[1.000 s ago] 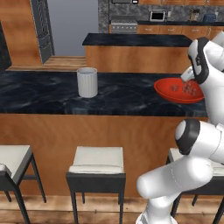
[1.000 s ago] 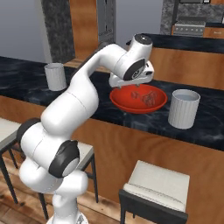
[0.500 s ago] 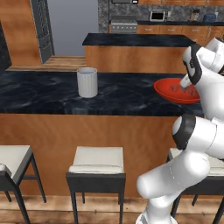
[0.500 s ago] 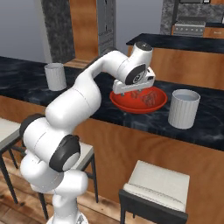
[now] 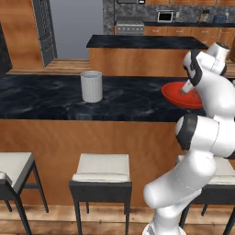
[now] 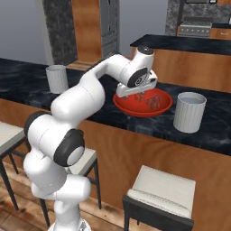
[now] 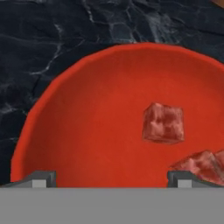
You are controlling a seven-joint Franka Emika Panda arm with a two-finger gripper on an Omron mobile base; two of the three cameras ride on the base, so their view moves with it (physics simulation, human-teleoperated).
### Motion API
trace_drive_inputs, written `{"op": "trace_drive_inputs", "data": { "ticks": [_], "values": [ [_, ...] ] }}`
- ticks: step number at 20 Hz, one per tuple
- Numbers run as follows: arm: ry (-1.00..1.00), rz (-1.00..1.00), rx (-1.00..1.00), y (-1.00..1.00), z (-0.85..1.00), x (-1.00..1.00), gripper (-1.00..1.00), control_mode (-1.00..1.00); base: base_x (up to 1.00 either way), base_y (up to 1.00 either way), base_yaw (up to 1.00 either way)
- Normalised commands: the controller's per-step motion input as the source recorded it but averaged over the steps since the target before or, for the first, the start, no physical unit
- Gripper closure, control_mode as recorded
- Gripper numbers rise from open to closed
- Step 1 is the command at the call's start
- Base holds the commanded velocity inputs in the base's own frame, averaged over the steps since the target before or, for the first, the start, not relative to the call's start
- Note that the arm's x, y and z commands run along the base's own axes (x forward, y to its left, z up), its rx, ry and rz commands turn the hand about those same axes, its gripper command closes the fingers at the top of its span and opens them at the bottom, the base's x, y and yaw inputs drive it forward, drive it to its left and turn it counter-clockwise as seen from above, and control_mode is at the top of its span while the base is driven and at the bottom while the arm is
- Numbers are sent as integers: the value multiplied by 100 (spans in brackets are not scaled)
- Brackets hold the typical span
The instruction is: There are four ice cubes in the ice bowl. Place two ice cubes in each glass of water.
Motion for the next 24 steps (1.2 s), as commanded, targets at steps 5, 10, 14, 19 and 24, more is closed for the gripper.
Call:
{"op": "trace_drive_inputs", "data": {
  "ticks": [5, 10, 14, 19, 24],
  "values": [
    [6, 0, 0, 0, -3, 36, -100, -100, 0, 0, 0],
    [7, 0, -1, 0, -7, 30, -100, -100, 0, 0, 0],
    [8, 0, -3, 0, -9, 20, -100, -100, 0, 0, 0],
    [5, 0, -4, -11, -13, 8, -100, -100, 0, 0, 0],
    [3, 0, -3, -12, -17, 10, -100, -100, 0, 0, 0]
  ]
}}
